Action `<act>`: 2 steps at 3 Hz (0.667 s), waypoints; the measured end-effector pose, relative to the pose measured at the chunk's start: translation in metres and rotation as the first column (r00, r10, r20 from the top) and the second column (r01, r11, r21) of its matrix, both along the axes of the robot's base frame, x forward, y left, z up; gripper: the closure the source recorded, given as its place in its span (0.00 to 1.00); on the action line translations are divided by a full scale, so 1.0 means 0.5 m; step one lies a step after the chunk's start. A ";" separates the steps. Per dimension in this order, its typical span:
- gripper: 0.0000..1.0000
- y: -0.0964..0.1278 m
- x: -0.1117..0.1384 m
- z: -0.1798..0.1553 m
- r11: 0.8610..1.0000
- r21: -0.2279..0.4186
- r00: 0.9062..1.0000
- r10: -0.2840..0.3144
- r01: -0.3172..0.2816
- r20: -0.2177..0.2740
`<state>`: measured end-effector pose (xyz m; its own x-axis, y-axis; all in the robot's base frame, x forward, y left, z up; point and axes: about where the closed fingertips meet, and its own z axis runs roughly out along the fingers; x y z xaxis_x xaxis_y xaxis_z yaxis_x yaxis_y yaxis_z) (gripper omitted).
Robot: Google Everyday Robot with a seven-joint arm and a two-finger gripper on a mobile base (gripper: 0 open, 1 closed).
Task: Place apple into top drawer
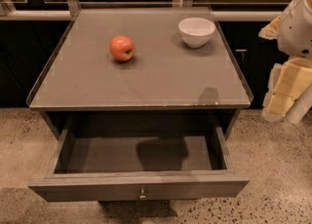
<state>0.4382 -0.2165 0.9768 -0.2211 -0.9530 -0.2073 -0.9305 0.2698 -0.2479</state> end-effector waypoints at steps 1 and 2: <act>0.00 0.000 0.000 0.000 1.000 0.000 1.000 0.000 0.000 0.000; 0.00 0.013 0.022 0.014 1.000 0.017 0.999 0.015 -0.015 0.043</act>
Offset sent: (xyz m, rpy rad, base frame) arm 0.0271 0.0143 0.0110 0.0432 -0.0834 0.0373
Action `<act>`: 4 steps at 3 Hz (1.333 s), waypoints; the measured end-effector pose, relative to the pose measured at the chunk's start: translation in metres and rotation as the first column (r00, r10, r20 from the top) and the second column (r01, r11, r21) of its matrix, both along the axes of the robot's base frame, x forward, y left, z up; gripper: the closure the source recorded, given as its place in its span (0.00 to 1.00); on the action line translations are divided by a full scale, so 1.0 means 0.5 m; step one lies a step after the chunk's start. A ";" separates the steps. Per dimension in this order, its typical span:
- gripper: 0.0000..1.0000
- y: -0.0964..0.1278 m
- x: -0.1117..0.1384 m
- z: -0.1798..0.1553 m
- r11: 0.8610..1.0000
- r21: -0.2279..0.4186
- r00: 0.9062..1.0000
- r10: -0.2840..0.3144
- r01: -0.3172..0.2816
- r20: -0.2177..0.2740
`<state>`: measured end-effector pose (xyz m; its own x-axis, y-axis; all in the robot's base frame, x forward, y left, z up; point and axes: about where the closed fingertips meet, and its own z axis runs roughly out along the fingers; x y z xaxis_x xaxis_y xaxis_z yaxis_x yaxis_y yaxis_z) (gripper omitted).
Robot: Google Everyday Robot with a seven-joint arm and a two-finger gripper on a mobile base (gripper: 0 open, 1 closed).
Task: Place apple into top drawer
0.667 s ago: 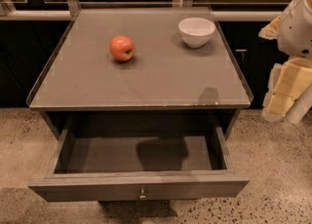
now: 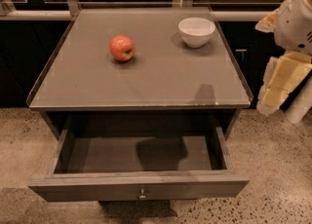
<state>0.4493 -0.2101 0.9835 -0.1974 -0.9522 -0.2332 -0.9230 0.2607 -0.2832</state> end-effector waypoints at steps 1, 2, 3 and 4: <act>0.00 0.021 0.035 0.013 0.999 0.022 0.999 0.022 -0.023 0.037; 0.00 0.053 0.093 0.018 0.994 0.082 0.996 0.061 -0.066 0.061; 0.00 0.107 0.165 0.010 0.978 0.171 0.992 0.111 -0.120 0.063; 0.00 0.110 0.174 0.008 0.976 0.181 0.992 0.112 -0.122 0.064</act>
Offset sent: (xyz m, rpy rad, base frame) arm 0.0864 0.0447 0.0085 0.1730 -0.0702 0.1143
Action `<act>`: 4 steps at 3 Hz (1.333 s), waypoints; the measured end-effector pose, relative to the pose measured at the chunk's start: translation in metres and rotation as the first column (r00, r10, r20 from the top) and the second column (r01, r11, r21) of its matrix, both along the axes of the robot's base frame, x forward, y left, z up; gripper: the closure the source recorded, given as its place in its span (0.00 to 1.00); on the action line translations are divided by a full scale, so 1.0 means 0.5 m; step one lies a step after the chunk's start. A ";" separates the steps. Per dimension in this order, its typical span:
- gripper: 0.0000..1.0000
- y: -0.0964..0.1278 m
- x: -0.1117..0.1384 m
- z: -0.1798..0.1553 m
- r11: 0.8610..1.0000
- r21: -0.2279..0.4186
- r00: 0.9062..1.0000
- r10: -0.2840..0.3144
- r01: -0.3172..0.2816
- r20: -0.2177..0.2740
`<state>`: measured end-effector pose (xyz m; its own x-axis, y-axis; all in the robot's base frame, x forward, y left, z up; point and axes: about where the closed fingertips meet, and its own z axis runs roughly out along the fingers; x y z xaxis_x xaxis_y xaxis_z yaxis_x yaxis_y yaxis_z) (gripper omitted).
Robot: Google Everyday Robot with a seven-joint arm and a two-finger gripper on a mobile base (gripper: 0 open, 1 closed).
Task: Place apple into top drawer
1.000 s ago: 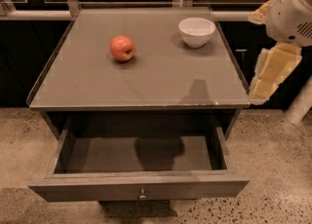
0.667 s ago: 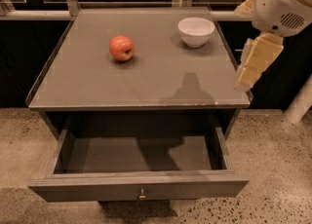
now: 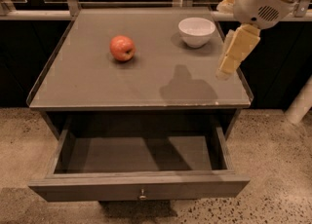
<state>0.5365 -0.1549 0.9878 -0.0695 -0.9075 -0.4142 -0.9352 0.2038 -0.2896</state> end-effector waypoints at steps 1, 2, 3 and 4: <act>0.00 -0.002 0.000 0.001 1.000 0.007 1.000 -0.013 0.013 0.009; 0.00 0.012 0.046 -0.022 0.997 0.074 1.000 -0.019 0.018 0.010; 0.00 0.059 0.120 -0.049 0.987 0.158 1.000 0.007 -0.009 0.011; 0.00 0.119 0.207 -0.053 0.980 0.189 0.998 0.053 -0.056 0.022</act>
Offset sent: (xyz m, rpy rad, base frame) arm 0.0591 0.0122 -0.0333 0.1718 0.0020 -0.0307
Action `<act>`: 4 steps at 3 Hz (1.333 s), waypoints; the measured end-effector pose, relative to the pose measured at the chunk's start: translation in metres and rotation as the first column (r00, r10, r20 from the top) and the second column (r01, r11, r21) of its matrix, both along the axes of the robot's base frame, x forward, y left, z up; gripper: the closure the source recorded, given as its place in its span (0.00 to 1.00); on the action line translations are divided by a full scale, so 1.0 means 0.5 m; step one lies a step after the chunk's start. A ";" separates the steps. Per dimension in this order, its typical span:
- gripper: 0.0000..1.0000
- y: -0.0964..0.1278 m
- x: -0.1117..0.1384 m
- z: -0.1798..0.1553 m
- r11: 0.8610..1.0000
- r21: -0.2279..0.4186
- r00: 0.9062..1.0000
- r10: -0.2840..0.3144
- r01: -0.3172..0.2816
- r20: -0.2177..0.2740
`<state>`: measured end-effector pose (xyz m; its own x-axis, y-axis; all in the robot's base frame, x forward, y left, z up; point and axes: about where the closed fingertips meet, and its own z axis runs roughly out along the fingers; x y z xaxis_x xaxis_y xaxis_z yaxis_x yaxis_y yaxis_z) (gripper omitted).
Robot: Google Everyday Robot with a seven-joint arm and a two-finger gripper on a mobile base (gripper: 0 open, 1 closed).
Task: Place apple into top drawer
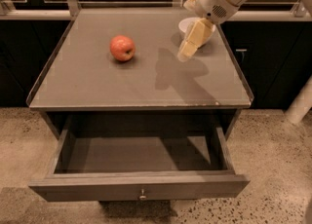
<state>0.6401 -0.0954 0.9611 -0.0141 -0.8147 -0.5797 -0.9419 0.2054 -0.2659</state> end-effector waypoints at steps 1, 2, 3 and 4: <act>0.00 0.006 0.006 0.016 1.000 0.009 1.000 0.001 -0.001 0.017; 0.00 0.000 0.014 0.009 1.000 0.024 1.000 -0.020 0.019 0.015; 0.00 0.020 0.055 -0.001 0.999 0.039 1.000 -0.002 0.001 0.017; 0.00 0.052 0.116 -0.013 0.999 0.024 1.000 0.025 -0.025 0.010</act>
Offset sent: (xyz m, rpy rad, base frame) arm 0.0115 -0.0070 0.0048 0.0428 -0.0210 -0.0523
